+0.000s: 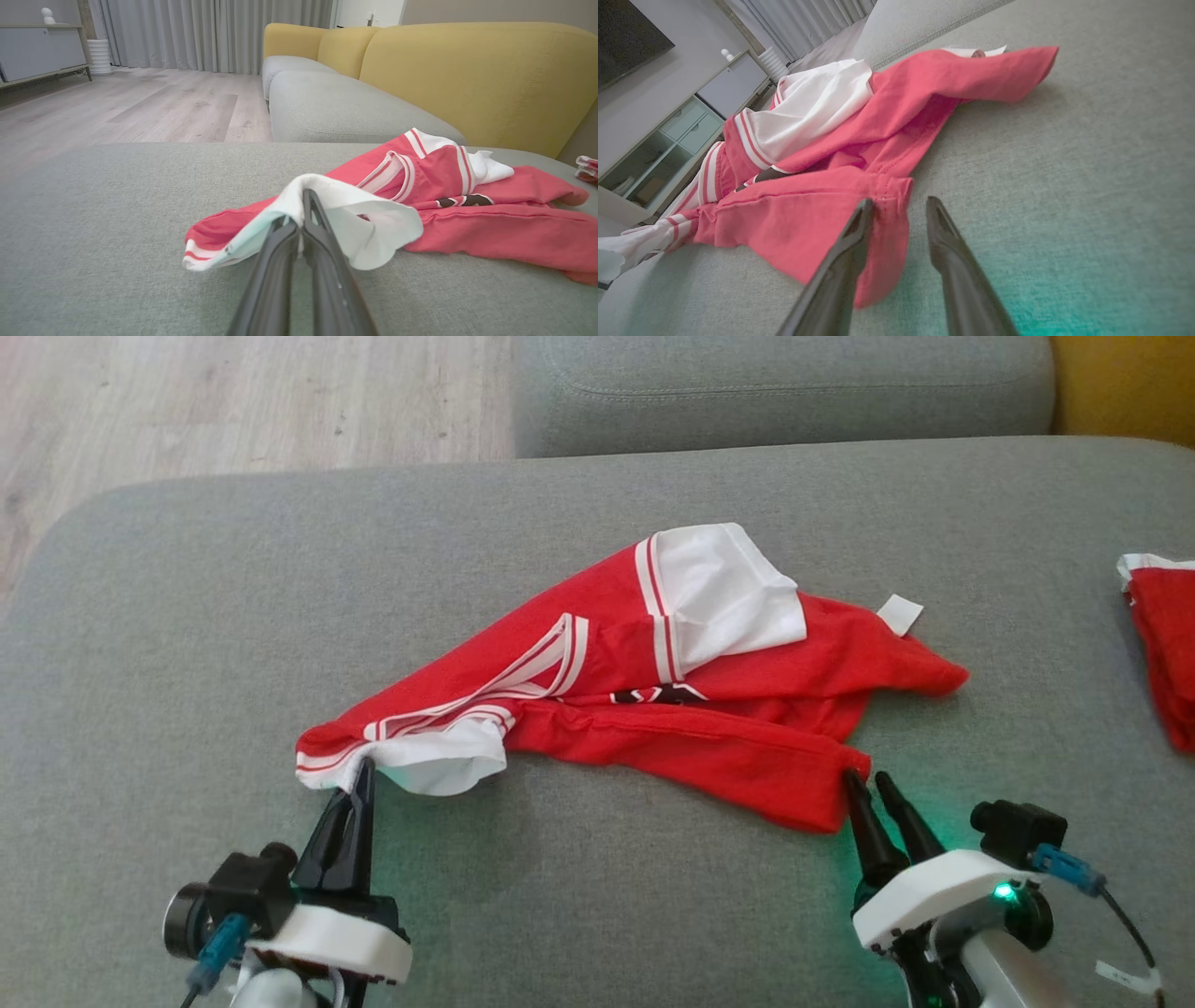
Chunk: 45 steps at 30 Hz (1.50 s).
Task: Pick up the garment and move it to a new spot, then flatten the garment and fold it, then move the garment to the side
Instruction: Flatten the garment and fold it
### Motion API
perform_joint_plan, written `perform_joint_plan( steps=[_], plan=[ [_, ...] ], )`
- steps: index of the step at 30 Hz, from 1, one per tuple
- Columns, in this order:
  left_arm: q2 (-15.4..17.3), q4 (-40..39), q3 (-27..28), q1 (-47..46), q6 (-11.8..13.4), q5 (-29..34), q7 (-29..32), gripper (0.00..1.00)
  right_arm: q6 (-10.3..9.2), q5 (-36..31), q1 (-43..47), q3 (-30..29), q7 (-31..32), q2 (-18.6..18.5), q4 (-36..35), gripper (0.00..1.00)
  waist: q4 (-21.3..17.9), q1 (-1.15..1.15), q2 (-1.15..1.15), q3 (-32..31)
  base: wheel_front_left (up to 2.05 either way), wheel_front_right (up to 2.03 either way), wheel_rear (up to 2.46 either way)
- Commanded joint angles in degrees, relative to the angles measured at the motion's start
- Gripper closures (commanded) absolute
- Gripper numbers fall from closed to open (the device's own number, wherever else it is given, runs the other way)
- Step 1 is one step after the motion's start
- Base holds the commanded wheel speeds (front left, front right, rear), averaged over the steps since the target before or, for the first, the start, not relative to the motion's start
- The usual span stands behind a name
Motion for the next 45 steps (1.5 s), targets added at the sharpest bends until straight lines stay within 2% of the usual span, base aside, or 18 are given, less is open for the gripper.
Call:
perform_joint_plan(
  steps=[1,2,4,9,19,20,21,22,34,45],
  plan=[
    [0.7,-1.5,1.6,-2.7,0.1,0.3,-0.5,1.00,-0.04,0.5,-2.5,1.4,-0.6,-0.5,-1.2,0.49,0.1,0.00,0.00,0.0,0.00,0.00,0.00],
    [0.7,-1.5,1.6,-2.7,0.1,0.2,-0.5,1.00,-0.04,1.2,-2.7,1.9,-0.9,-0.7,-0.8,0.59,0.3,0.00,0.00,0.0,0.00,0.00,0.00],
    [0.8,-1.4,1.5,-2.8,0.1,0.2,-0.5,1.00,-0.04,2.6,-3.0,3.0,-1.2,-1.0,-0.2,1.00,0.4,0.00,0.00,0.0,0.00,0.00,0.00],
    [1.1,-1.5,2.1,-2.5,0.1,0.0,-0.5,1.00,-0.04,4.4,-3.6,5.6,-3.2,-2.7,-0.4,1.00,0.1,0.00,0.00,-0.9,0.00,0.00,0.00],
    [2.0,-4.8,4.8,0.4,0.1,-2.1,-0.5,1.00,-0.04,6.3,-0.7,7.3,-4.1,-5.4,-3.9,1.00,-1.7,0.00,0.00,-4.8,0.00,0.00,0.00],
    [2.2,-4.8,4.7,0.6,0.1,-2.1,-0.5,1.00,-0.04,7.0,-0.6,7.7,-3.9,-5.4,-3.9,0.72,-1.7,0.00,0.00,-4.9,0.00,0.00,0.00],
    [2.3,-4.8,4.6,0.7,0.1,-2.1,-0.5,1.00,-0.04,7.7,-0.5,8.2,-3.6,-5.4,-3.8,0.07,-1.7,0.00,0.00,-5.0,0.00,0.00,0.00],
    [2.4,-4.8,4.5,0.8,0.1,-2.2,-0.5,1.00,-0.04,8.3,-0.4,8.7,-3.4,-5.4,-3.7,0.00,-1.7,0.00,0.00,-5.1,0.00,0.00,0.00],
    [2.7,-3.4,2.3,-0.4,0.1,-2.5,-0.5,1.00,-0.04,19.1,-0.9,13.0,-0.8,-7.1,-3.7,0.00,0.3,0.00,0.00,-4.2,0.00,0.00,0.00],
    [2.8,-3.1,1.9,-2.1,0.1,-2.2,-0.5,1.00,-0.04,24.1,-4.5,15.0,-0.5,-8.6,-0.1,0.00,1.3,0.00,0.00,-2.2,0.00,0.00,0.00]
  ],
)
